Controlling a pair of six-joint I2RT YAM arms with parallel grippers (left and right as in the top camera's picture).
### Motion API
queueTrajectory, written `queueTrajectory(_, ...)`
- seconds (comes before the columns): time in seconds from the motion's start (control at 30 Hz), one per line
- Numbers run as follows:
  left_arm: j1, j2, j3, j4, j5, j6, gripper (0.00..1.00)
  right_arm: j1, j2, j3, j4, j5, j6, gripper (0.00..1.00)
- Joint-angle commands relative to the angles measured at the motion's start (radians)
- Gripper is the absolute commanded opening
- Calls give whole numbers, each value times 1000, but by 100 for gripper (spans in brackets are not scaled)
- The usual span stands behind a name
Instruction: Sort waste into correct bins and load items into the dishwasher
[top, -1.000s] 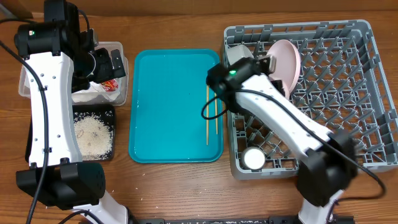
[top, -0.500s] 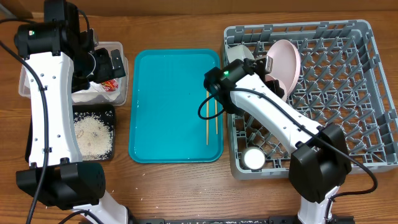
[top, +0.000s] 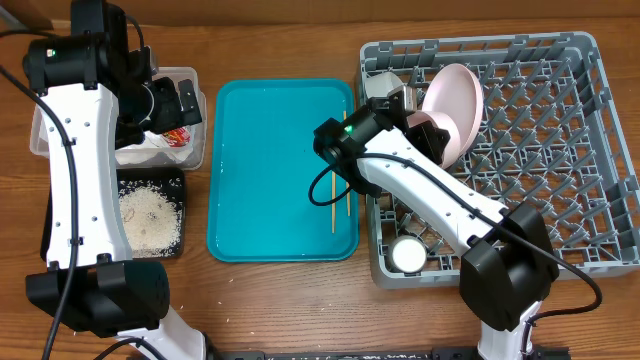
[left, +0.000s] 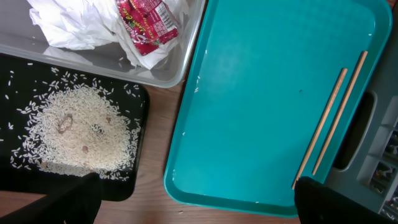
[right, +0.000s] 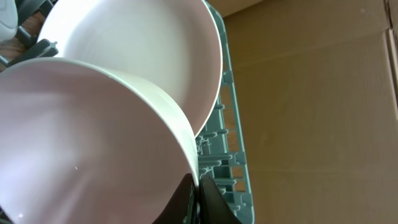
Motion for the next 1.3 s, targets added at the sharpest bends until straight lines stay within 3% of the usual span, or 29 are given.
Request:
queueTrajectory(0.0, 0, -17, 12, 2, 0, 4, 100, 5, -3, 4, 0, -28, -14, 4)
queueTrajectory(0.4, 0, -17, 12, 1, 0, 4, 100, 4, -3, -131, 53, -58, 7, 4)
queueTrajectory(0.73, 0, -17, 12, 1, 0, 4, 100, 8, -3, -128, 0, 93, 37, 4)
queueTrajectory(1.27, 0, -17, 12, 2, 0, 4, 100, 11, -3, -128, 45, 135, 32, 4)
